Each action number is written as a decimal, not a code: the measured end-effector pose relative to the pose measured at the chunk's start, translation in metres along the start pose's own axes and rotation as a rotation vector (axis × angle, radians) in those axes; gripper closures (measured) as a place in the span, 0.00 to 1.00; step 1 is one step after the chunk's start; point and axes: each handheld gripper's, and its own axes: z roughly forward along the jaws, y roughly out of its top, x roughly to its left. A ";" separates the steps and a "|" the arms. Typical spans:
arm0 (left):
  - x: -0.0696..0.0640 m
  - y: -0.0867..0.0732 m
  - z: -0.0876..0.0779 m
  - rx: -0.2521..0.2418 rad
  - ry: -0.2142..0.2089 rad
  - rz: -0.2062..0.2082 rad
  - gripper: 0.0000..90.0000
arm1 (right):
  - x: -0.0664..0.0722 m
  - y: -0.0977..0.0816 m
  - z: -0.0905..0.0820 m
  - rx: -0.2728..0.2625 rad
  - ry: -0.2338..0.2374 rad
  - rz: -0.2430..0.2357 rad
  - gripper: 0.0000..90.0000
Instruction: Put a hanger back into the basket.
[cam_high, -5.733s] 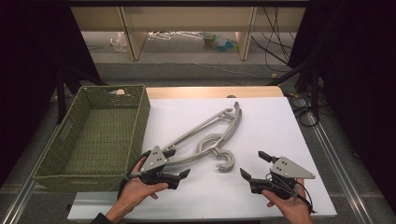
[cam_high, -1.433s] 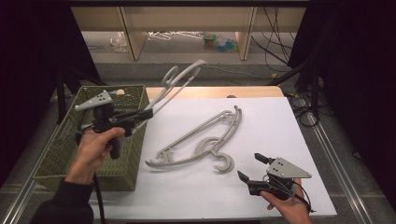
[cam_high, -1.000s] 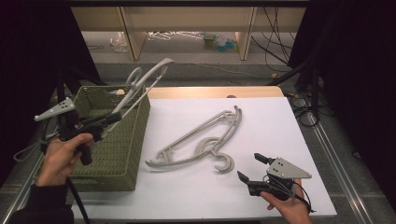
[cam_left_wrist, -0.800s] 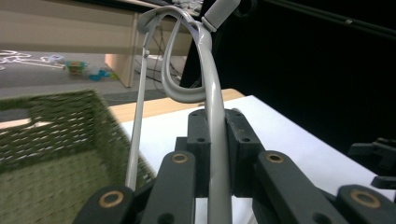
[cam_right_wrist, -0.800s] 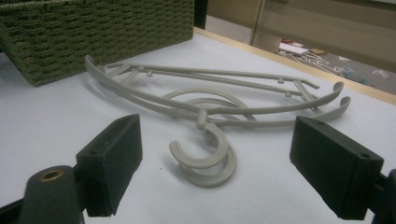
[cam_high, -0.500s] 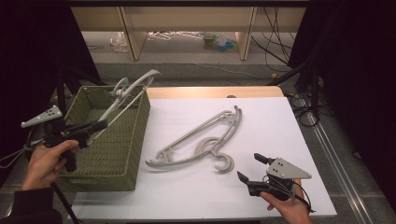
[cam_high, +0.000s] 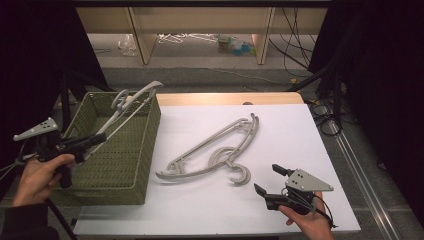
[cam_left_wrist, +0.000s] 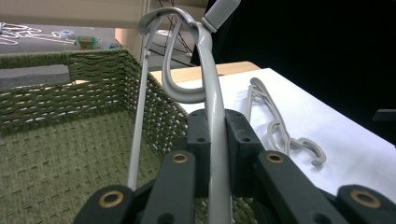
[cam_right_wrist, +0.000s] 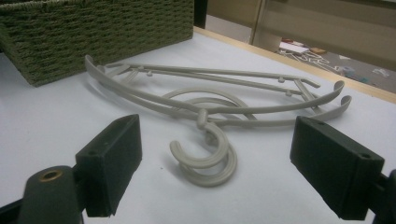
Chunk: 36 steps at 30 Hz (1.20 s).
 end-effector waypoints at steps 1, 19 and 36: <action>0.002 -0.001 -0.002 -0.002 0.005 -0.005 0.90 | 0.000 0.000 0.000 0.000 -0.003 0.000 0.20; 0.032 -0.015 -0.024 0.050 0.058 -0.018 0.90 | 0.000 -0.001 0.002 -0.008 0.011 0.013 0.20; 0.043 -0.022 -0.001 0.200 0.112 0.023 0.89 | -0.001 -0.001 0.002 -0.001 -0.006 -0.012 0.20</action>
